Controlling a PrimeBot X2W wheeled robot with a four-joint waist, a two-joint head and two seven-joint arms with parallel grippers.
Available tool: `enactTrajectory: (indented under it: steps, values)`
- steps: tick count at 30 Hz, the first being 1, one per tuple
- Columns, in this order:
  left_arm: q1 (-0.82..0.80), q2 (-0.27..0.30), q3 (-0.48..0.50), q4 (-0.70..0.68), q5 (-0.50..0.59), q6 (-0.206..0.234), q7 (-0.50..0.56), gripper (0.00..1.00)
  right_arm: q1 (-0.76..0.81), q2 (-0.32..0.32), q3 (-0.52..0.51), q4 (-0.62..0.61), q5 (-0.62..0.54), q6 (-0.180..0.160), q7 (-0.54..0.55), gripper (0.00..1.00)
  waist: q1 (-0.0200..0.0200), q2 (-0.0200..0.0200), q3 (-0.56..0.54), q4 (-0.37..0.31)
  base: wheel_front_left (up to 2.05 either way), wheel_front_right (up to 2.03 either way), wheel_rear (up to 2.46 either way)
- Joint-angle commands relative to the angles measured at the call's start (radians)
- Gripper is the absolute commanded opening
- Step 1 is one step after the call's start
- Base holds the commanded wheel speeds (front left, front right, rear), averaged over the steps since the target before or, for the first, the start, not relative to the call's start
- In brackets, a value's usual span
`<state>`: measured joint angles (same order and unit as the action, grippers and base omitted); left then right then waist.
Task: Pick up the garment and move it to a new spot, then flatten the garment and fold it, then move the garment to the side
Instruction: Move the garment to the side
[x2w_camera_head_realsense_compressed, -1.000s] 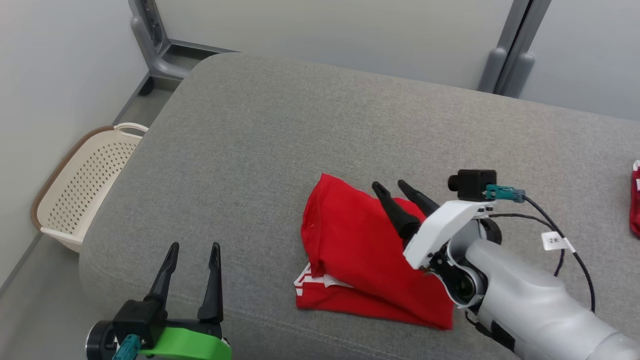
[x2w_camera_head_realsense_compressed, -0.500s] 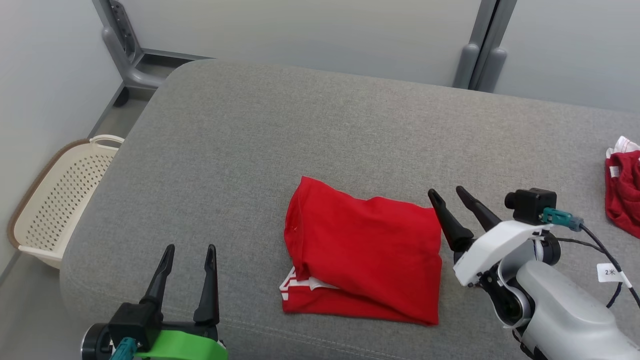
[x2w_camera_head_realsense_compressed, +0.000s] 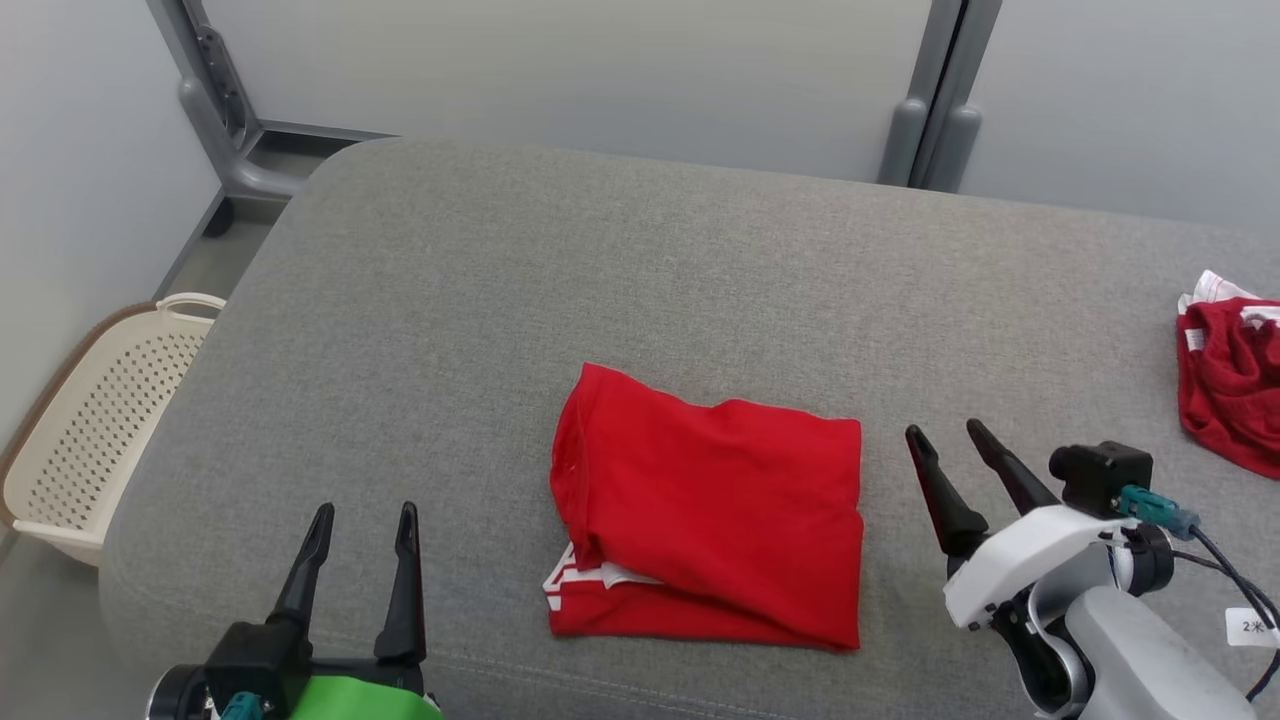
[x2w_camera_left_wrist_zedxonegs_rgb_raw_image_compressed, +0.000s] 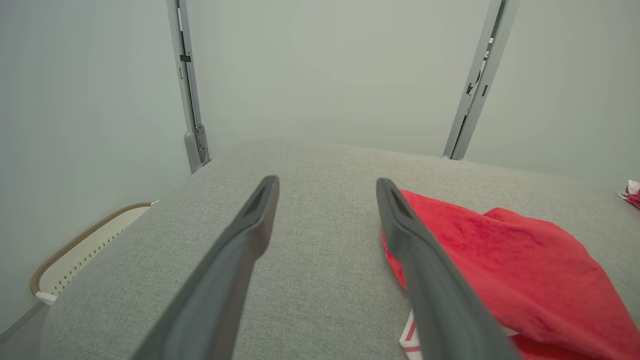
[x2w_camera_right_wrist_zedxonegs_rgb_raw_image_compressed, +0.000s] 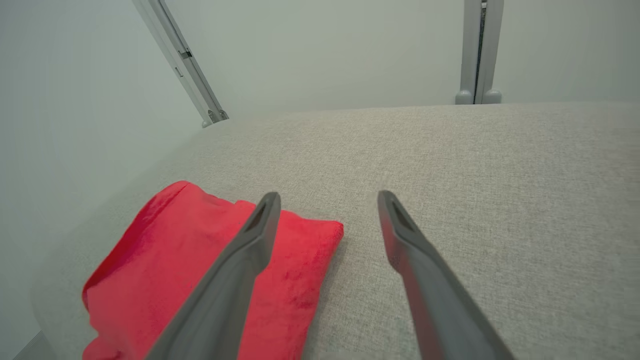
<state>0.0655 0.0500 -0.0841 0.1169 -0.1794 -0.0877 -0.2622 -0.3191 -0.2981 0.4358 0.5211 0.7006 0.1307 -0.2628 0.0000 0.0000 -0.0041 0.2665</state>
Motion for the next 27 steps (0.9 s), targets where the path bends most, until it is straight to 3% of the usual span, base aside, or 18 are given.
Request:
enactTrajectory:
  steps: [1, 8, 19, 27]
  values:
    - [0.015, 0.002, 0.006, -0.005, 0.006, 0.003, -0.002, 1.00, 0.023, 0.001, -0.012, -0.005, -0.030, 0.000, -0.003, 1.00, 0.0000, 0.0000, -0.006, -0.012, 0.00, 0.00, 0.00]
    - [0.013, 0.002, 0.009, -0.001, 0.010, -0.007, -0.002, 1.00, 0.092, 0.042, -0.059, -0.018, -0.117, 0.000, -0.003, 1.00, 0.0000, 0.0000, -0.008, -0.050, 0.00, 0.00, 0.00]
    - [0.003, 0.002, 0.004, 0.004, 0.008, -0.011, -0.002, 1.00, 0.104, 0.058, -0.086, -0.023, -0.151, 0.000, -0.003, 1.00, 0.0000, 0.0000, -0.001, -0.075, 0.00, 0.00, 0.00]
    - [-0.002, 0.002, 0.001, 0.010, 0.003, -0.009, -0.002, 1.00, 0.077, 0.088, -0.041, 0.027, -0.137, 0.000, 0.017, 1.00, 0.0000, 0.0000, 0.003, -0.073, 0.00, 0.00, 0.00]
